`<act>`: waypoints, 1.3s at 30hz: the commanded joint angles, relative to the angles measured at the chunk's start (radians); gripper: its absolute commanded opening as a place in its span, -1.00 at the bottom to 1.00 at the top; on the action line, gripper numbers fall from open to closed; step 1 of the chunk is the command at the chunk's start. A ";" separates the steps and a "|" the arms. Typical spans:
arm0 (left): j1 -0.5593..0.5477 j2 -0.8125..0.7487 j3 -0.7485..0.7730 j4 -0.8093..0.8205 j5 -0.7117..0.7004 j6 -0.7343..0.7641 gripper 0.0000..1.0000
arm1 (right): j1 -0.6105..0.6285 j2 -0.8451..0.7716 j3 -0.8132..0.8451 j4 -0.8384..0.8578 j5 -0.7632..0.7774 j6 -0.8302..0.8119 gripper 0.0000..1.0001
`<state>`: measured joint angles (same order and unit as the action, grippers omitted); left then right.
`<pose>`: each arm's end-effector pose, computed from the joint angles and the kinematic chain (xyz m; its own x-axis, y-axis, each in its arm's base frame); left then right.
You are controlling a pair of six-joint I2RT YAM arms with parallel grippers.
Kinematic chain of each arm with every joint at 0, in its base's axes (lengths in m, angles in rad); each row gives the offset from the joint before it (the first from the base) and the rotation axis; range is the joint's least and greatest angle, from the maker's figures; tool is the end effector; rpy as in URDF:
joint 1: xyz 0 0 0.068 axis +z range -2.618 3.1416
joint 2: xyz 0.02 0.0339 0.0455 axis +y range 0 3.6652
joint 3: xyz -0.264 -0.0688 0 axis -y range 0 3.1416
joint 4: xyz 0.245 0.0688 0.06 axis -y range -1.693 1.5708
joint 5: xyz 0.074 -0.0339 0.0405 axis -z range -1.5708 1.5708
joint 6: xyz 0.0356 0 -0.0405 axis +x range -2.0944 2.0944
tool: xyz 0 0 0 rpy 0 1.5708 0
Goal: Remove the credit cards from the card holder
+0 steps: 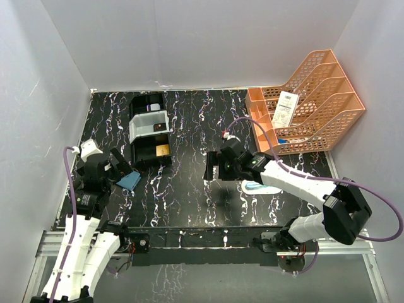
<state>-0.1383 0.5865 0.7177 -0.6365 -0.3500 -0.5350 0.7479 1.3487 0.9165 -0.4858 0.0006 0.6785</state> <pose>0.1296 -0.0057 0.2991 -0.3270 -0.4380 -0.8374 -0.3887 0.8700 -0.3033 0.2024 0.1877 0.2358 -0.8801 0.0397 -0.4732 -0.1637 0.9100 0.3809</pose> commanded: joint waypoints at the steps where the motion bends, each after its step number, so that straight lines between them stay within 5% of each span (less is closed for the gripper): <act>1: 0.008 0.008 0.015 0.008 0.011 0.007 0.97 | 0.031 -0.009 -0.084 -0.037 0.074 0.130 0.96; 3: 0.008 0.014 0.011 0.011 0.020 0.009 0.97 | 0.017 -0.018 -0.110 -0.061 0.127 0.139 0.96; 9: 0.008 0.071 0.001 0.060 0.117 0.039 0.97 | -0.283 0.007 -0.150 -0.147 0.142 0.007 0.96; 16: 0.008 0.276 0.066 0.174 0.310 0.105 0.97 | -0.545 -0.057 -0.178 -0.150 0.201 -0.067 0.96; 27: 0.006 0.665 0.232 0.256 0.559 0.217 0.97 | -0.548 -0.219 -0.139 -0.049 -0.205 -0.104 0.96; 39: -0.025 0.913 0.332 0.254 0.826 0.261 0.97 | -0.547 -0.255 -0.167 -0.083 -0.285 -0.109 0.96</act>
<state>-0.1421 1.4998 1.0084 -0.3874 0.3550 -0.2783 0.1974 1.1011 0.7422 -0.5945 -0.2424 0.5774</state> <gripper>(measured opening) 0.986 0.981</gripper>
